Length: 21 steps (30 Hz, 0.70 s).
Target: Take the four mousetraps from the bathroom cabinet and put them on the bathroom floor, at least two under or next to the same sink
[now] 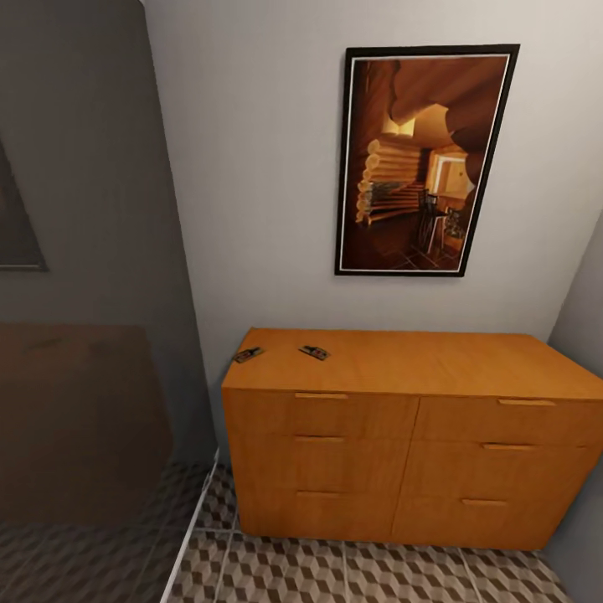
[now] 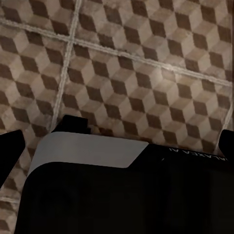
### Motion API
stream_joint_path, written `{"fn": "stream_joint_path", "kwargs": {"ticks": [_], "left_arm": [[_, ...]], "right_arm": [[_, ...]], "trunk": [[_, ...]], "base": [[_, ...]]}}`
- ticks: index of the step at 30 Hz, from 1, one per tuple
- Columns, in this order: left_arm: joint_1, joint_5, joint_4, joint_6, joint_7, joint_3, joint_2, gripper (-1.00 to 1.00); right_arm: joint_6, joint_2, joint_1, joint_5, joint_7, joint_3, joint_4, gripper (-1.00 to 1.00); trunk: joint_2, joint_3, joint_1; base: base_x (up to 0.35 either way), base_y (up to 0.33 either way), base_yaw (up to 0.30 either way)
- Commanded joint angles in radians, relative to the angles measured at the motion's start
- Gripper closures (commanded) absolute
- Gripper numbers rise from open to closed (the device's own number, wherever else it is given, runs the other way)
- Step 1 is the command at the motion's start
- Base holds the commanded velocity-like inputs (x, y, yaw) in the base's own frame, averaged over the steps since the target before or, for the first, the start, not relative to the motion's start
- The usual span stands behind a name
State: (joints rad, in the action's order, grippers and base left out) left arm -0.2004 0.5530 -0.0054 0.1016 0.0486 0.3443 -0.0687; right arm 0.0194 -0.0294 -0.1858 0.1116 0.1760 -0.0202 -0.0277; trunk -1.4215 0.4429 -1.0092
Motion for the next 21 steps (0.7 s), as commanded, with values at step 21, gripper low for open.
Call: {"fn": "stream_joint_path", "kwargs": {"ticks": [21], "left_arm": [[0.000, 0.007, -0.001, 0.004, 0.004, 0.009, -0.003, -1.00]], "right_arm": [[0.002, -0.001, -0.001, 0.010, 0.005, -0.001, -0.003, -1.00]], "trunk": [[0.000, 0.001, 0.000]], "base": [[0.111, 0.000, 0.000]]}}
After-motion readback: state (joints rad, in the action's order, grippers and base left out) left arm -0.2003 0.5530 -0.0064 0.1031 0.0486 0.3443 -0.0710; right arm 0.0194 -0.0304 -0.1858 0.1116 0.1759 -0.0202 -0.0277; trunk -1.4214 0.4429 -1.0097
